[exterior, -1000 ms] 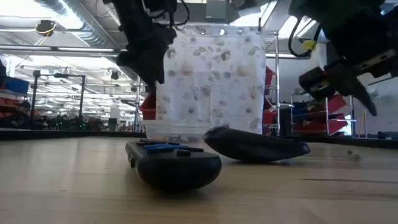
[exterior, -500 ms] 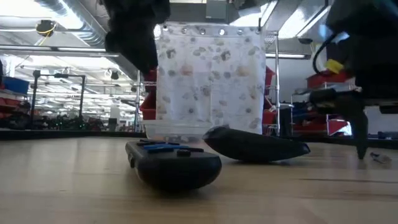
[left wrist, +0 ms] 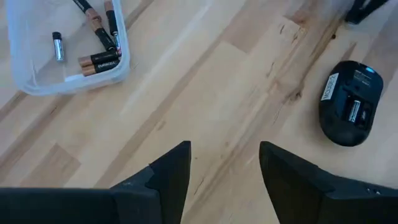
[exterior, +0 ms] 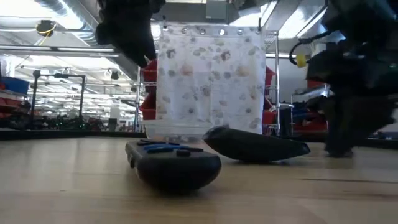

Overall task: Insert battery
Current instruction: Insert the small silver battery into the mouse, then insert the silver battery into the mouse

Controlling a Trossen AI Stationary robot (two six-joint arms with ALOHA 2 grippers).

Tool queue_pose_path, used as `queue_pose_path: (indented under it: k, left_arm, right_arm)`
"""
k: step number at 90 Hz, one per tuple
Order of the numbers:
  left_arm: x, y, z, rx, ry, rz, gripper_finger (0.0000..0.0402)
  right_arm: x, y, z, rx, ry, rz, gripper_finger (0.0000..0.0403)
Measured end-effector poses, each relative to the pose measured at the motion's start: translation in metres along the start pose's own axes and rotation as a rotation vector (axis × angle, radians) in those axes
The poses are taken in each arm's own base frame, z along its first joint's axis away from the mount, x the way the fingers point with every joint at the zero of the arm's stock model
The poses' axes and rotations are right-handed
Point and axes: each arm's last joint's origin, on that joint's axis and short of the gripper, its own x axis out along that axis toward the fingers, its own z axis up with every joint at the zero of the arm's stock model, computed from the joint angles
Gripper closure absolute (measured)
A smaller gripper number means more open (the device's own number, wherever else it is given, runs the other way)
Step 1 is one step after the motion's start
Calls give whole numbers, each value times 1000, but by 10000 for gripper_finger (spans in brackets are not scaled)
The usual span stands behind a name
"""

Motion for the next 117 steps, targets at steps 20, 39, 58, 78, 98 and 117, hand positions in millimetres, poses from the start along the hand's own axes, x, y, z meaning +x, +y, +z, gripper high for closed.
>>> queue_pose_path:
  k: [20, 39, 58, 78, 98, 117]
  left_arm:
    - [1, 2, 2, -4, -16, 22, 229]
    - [1, 2, 2, -6, -17, 23, 229]
    - [1, 2, 2, -6, -17, 22, 229]
    - [0, 0, 0, -4, -16, 17, 229]
    - [-3, -5, -5, 16, -15, -1, 229]
    - [-5, -8, -8, 34, -8, -14, 229]
  right_arm:
    - [-3, -6, 19, 52, -99, -57, 361]
    - [-2, -16, 24, 95, -113, -73, 358]
    - [-2, -23, 31, 170, -150, -36, 317]
    - [-5, -10, 33, 216, -165, 74, 227]
    - [3, 6, 13, 222, -294, -132, 200]
    - [36, 8, -11, 294, -353, -134, 230]
